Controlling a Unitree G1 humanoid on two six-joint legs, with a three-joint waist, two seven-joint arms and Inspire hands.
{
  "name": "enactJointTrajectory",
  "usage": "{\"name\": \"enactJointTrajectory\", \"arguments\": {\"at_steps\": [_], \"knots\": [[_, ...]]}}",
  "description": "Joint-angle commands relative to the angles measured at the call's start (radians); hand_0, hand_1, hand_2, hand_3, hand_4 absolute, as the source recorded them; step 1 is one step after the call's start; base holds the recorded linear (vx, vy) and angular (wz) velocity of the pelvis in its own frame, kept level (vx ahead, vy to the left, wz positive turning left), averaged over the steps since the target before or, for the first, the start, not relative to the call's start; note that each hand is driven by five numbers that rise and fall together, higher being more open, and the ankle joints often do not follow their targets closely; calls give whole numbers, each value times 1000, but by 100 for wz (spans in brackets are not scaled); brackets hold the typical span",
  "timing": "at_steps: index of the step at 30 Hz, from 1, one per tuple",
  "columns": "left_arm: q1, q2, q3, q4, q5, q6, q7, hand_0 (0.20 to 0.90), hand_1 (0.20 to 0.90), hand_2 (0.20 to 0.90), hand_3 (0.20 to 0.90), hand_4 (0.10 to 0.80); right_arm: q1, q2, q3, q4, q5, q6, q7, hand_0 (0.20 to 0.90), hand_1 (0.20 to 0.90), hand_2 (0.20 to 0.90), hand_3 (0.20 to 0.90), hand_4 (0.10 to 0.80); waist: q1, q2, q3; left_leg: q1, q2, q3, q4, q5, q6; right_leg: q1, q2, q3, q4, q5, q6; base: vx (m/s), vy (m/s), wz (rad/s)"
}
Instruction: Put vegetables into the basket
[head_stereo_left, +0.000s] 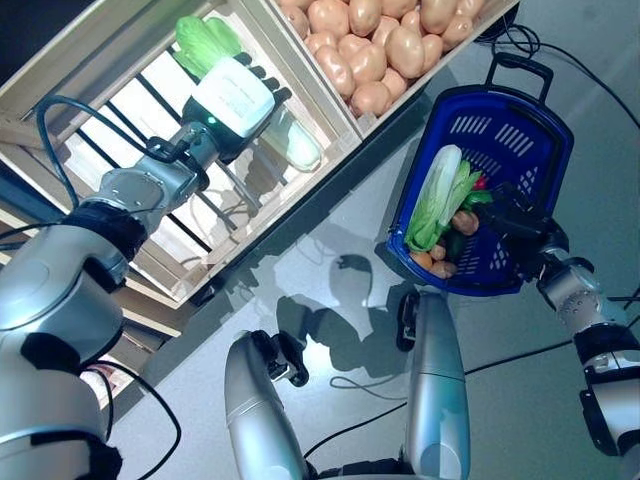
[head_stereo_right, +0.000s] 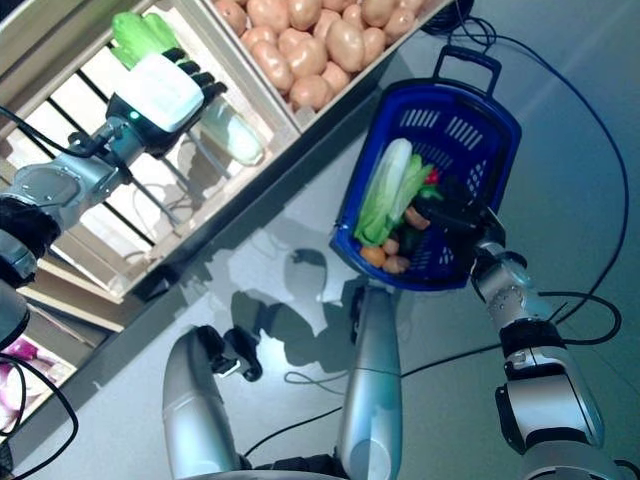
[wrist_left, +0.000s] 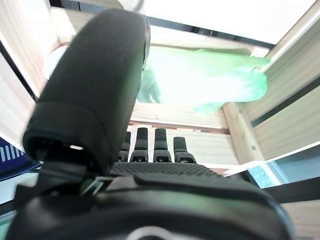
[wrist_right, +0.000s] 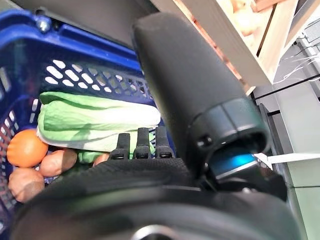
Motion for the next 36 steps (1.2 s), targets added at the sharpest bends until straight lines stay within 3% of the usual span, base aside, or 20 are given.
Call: {"name": "enactJointTrajectory", "arguments": {"at_steps": [1, 19, 26, 35, 36], "knots": [[-94, 41, 77, 14, -1, 33, 78, 900, 900, 900, 900, 800, -8, -2, -31, -52, 60, -57, 6, 900, 900, 900, 900, 800, -15, -22, -28, -80, 58, -109, -16, -22, -115, 59, -105, 37, -113, 84, 108, -32, -15, -4], [-136, -31, 22, 90, -73, 98, -188, 900, 900, 900, 900, 800, 23, 10, -49, -121, 116, -39, -8, 900, 900, 900, 900, 800, -44, -51, -3, -285, 92, -193, 165, -74, -113, -148, -93, 112, 50, 71, 109, -2, -3, -4], [-133, -54, 23, 103, -44, 129, -272, 900, 900, 900, 900, 800, 80, 14, -66, -202, 129, -41, -4, 900, 900, 900, 900, 800, -58, -66, -6, -353, 106, -218, 235, -88, -108, -216, -87, 130, 104, 64, 97, 15, -4, -7], [-116, -39, 23, 182, -18, 156, -401, 900, 900, 900, 900, 800, 136, -3, -100, -296, 122, -49, -10, 900, 900, 900, 900, 800, -77, -79, -32, -410, 133, -255, 317, -103, -106, -286, -89, 152, 181, 48, 83, 35, 13, -4], [-112, -36, 21, 190, -23, 156, -407, 862, 862, 862, 862, 775, 136, -4, -105, -298, 120, -50, -12, 900, 900, 900, 900, 800, -78, -78, -34, -411, 133, -256, 319, -105, -104, -289, -90, 153, 184, 47, 82, 19, 18, -5]]}}
